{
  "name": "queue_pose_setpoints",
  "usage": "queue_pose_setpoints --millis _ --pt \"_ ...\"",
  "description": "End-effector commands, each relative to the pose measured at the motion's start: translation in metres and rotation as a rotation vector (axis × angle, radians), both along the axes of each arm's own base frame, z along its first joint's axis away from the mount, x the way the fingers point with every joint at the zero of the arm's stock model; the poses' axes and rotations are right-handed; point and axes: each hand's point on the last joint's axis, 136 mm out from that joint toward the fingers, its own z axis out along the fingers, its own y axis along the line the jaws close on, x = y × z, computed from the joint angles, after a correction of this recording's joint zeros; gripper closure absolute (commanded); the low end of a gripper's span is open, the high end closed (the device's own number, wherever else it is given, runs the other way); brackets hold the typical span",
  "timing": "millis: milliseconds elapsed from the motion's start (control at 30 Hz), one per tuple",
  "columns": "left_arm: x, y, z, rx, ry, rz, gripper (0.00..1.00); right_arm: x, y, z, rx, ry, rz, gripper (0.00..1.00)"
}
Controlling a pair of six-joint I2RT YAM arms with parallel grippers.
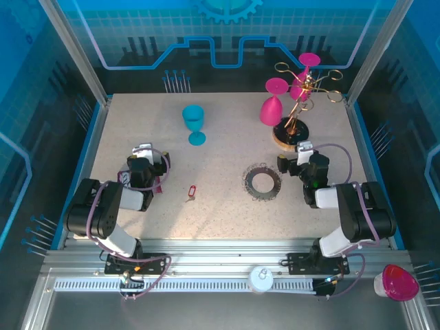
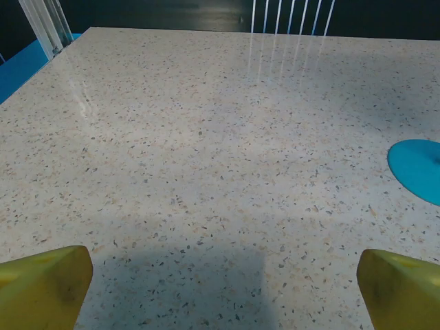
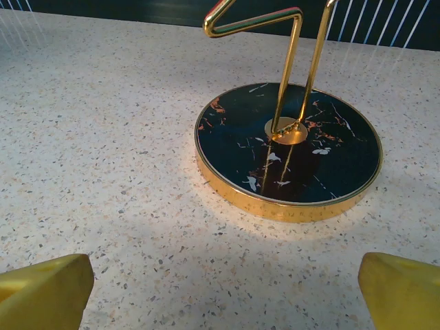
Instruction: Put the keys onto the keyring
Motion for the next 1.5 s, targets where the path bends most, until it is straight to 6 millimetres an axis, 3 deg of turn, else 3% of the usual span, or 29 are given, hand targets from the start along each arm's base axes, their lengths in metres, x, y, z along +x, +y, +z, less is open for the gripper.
queue_pose_setpoints --millis 0,833,1000,1067,1167,1300,1467 --pt "0.006 0.000 0.015 -0.021 -0.044 -0.006 0.01 0.007 0.001 0.009 -0.008 -0.029 -0.001 0.00" --pt "0.003 -0.005 0.020 -0.038 -0.062 -0.050 0.01 0.001 -0.007 0.017 0.019 -0.071 -0.024 0.00" --pt "-0.009 -0.004 0.051 -0.039 -0.095 -0.047 0.01 -0.010 -0.010 0.053 0.009 -0.088 -0.045 0.02" --pt "-0.014 -0.003 0.074 -0.054 -0.125 -0.039 0.01 -0.014 -0.009 0.073 0.042 -0.096 -0.058 0.03" --pt "-0.019 -0.005 0.107 -0.120 -0.173 -0.038 0.01 -0.022 -0.007 0.088 0.164 -0.059 -0.102 0.08" --pt "-0.019 -0.016 0.131 -0.249 -0.143 -0.064 0.01 -0.038 0.000 0.082 0.325 0.129 -0.167 0.15" --pt "-0.019 -0.052 0.134 -0.436 -0.033 -0.204 0.01 -0.071 0.012 0.062 0.391 0.393 -0.189 0.21"
